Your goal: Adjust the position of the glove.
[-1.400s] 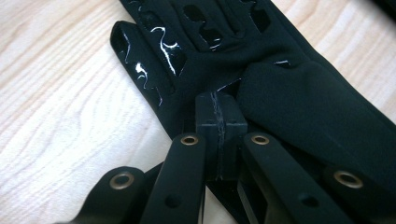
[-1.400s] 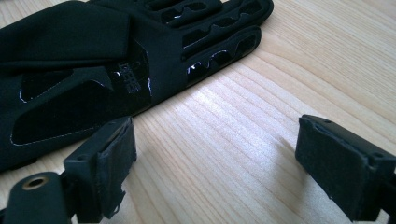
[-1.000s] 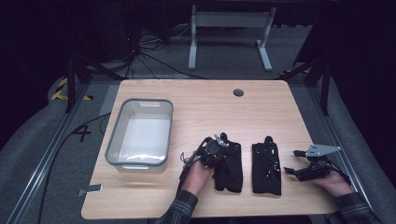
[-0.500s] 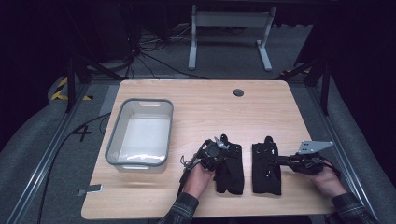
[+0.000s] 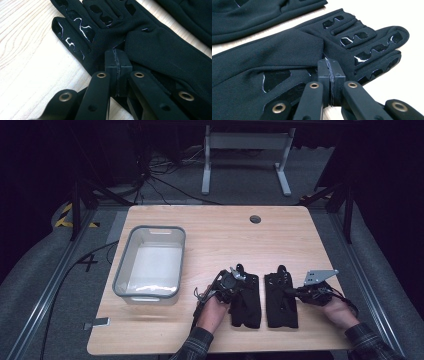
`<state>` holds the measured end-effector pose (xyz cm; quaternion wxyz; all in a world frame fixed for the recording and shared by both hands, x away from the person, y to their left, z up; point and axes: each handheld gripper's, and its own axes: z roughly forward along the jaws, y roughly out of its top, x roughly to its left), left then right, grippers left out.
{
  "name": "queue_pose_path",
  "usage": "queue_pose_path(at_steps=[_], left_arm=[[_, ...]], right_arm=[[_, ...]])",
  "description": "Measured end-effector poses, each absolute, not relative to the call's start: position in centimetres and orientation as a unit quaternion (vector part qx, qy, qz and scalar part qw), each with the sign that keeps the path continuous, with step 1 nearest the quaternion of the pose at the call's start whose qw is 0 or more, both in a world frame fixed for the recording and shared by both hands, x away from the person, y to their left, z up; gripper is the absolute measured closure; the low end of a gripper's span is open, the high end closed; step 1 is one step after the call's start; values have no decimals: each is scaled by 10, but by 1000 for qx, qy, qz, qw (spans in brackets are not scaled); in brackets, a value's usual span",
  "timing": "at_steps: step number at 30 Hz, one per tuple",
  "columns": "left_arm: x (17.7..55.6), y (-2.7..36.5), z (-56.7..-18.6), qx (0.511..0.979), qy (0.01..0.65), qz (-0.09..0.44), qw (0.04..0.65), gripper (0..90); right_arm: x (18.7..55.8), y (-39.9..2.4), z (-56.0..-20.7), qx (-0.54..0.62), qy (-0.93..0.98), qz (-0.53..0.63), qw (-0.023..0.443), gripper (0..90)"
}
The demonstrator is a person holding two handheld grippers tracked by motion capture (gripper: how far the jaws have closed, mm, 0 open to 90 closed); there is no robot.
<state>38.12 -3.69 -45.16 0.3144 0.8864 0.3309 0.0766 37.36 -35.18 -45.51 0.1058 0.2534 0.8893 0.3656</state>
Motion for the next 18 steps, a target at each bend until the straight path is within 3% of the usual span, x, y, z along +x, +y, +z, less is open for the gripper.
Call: queue_pose_path(at_steps=[12,18], left_arm=[[381,-38,-451,884,329,77,324,894],[375,-27,-438,872,337,88,345,773]], right_arm=[[374,-343,-455,243,891,371,100,900],[371,-348,-451,246,885,381,103,898]])
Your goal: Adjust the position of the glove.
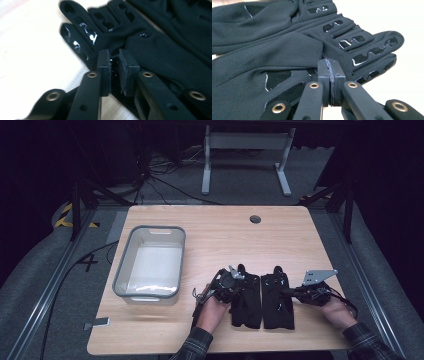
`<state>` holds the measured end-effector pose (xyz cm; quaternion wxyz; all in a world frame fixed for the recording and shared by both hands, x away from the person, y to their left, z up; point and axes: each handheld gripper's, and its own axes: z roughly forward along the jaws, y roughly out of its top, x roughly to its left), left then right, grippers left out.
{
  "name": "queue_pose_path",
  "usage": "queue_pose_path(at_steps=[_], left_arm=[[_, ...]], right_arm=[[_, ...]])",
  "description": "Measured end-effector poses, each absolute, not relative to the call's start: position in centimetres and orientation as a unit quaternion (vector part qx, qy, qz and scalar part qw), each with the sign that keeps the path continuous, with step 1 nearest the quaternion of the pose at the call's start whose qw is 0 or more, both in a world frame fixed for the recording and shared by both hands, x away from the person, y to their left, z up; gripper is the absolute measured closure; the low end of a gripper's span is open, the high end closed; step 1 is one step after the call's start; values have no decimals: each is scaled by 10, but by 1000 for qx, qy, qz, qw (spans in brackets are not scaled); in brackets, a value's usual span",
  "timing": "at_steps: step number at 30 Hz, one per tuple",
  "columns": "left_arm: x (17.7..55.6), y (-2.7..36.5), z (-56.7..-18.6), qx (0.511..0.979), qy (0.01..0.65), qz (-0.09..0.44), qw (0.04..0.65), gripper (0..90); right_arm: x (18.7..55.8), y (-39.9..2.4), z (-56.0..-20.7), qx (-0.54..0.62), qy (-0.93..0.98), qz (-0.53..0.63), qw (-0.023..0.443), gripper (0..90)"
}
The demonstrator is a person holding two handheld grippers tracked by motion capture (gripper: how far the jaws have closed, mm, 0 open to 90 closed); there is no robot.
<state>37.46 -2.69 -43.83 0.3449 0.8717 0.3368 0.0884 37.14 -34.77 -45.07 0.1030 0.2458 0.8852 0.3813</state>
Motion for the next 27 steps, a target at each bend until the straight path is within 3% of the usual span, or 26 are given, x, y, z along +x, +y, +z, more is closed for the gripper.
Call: queue_pose_path(at_steps=[1,4,11,19,27], left_arm=[[372,-22,-438,870,344,86,344,707],[368,-15,-444,868,355,76,340,654],[368,-17,-450,866,363,71,338,587],[368,-24,-455,873,355,79,324,596],[367,-26,-455,873,356,61,327,748]], right_arm=[[369,-349,-450,244,886,381,103,897],[366,-349,-451,238,889,377,102,897],[362,-350,-451,237,891,373,105,896],[362,-348,-454,234,895,366,104,896],[362,-348,-454,234,895,365,106,896]])
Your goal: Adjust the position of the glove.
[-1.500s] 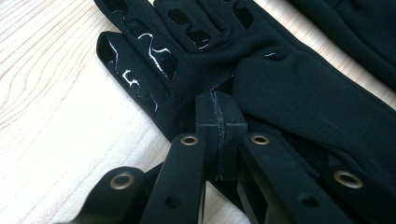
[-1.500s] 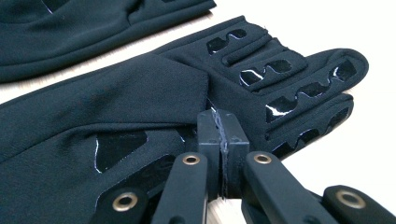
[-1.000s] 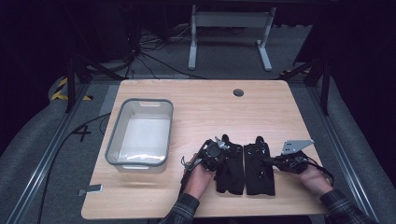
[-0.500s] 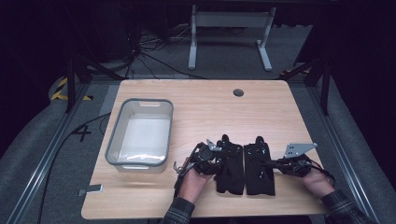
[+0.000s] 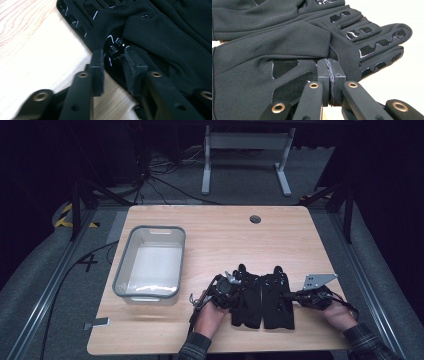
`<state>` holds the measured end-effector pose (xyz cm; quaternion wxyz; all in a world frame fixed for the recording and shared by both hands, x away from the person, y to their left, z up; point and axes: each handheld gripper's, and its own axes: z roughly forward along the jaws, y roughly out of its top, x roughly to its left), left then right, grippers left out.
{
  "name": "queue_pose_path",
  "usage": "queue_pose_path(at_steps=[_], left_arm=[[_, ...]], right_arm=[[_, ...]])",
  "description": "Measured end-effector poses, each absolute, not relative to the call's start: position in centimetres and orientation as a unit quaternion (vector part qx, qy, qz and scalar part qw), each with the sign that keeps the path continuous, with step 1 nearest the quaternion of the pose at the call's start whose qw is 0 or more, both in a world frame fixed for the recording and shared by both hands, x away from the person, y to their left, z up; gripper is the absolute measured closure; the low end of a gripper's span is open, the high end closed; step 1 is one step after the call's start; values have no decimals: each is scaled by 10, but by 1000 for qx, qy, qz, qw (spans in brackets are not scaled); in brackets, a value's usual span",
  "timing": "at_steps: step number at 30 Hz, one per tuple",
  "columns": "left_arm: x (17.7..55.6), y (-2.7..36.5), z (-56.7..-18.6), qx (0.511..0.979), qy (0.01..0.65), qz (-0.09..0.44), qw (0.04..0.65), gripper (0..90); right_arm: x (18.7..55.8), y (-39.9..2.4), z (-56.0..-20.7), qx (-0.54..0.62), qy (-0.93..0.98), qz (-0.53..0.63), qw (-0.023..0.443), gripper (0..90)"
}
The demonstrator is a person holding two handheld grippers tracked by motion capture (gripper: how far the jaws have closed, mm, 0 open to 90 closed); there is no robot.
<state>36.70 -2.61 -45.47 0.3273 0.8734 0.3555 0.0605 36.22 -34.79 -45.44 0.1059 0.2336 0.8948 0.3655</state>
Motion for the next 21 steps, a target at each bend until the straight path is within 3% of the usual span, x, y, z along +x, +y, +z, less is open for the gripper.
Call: queue_pose_path(at_steps=[5,21], left_arm=[[369,-27,-454,875,353,53,328,857],[371,-6,-430,833,391,29,391,870]], right_arm=[[362,-348,-454,231,896,364,107,897],[362,-347,-454,231,897,362,108,899]])
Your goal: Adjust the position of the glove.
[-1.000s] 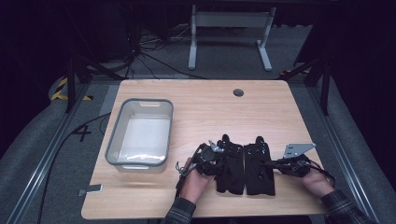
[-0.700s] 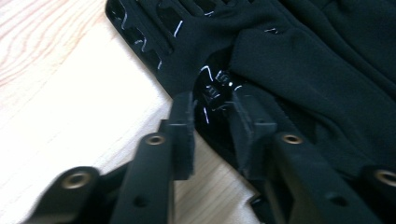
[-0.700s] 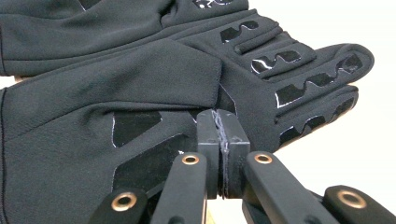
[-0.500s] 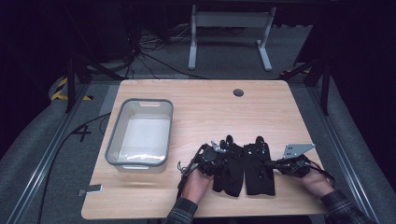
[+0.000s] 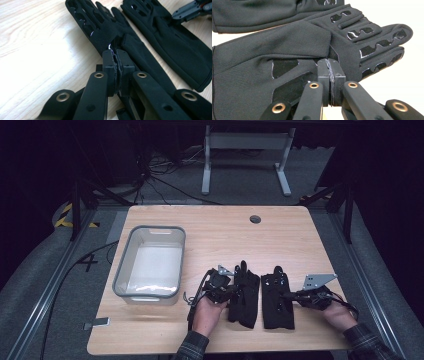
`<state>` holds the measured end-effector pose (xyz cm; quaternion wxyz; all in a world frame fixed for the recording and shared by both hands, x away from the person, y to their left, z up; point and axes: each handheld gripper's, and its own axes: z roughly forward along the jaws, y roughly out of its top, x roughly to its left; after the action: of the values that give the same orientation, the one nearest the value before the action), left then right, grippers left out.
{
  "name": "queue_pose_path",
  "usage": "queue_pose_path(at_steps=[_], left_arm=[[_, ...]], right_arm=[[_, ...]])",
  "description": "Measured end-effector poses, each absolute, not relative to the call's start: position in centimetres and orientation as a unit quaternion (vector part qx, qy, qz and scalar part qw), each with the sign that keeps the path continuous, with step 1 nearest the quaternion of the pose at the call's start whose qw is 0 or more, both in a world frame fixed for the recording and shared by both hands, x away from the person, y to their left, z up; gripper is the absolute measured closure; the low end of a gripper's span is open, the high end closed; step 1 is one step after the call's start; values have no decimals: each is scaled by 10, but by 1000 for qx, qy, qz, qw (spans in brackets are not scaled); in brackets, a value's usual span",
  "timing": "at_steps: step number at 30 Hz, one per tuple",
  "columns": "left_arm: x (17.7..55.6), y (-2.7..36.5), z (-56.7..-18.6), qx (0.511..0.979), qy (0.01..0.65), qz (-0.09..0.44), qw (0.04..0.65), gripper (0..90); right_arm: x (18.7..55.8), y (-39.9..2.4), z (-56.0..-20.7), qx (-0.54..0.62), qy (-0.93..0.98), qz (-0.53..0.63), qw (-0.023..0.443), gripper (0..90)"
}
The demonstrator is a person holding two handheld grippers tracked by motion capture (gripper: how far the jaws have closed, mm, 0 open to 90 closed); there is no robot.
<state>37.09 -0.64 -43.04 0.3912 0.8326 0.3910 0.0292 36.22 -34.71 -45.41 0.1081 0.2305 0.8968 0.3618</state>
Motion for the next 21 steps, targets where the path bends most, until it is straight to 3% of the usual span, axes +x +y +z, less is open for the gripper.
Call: queue_pose_path(at_steps=[21], left_arm=[[371,-14,-413,816,375,8,439,869]], right_arm=[[368,-329,-454,218,901,359,111,900]])
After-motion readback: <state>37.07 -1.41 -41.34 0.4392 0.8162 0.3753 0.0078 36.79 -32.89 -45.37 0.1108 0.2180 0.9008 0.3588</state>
